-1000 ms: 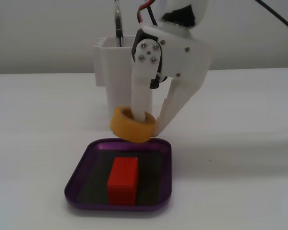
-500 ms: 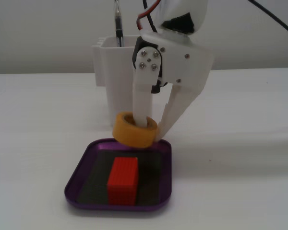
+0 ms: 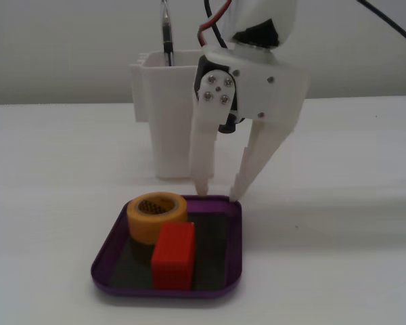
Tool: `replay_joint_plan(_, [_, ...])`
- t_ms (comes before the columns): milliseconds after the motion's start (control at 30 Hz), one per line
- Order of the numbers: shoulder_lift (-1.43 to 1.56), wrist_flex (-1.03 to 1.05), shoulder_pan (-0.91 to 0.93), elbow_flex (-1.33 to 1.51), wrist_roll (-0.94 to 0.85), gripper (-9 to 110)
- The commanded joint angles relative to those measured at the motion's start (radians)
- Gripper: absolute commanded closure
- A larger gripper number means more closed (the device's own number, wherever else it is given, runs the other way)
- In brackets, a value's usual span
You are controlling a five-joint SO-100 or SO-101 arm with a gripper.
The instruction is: Grab up the yellow tape and put it in the box.
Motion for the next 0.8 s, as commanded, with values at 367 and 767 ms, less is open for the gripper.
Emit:
replay_joint_plan(367, [0.48,0.374,-0.006,-0.153,-0.006,91])
replay_joint_plan(767, [0.943,0.466,0.012,0.232,-0.006,86])
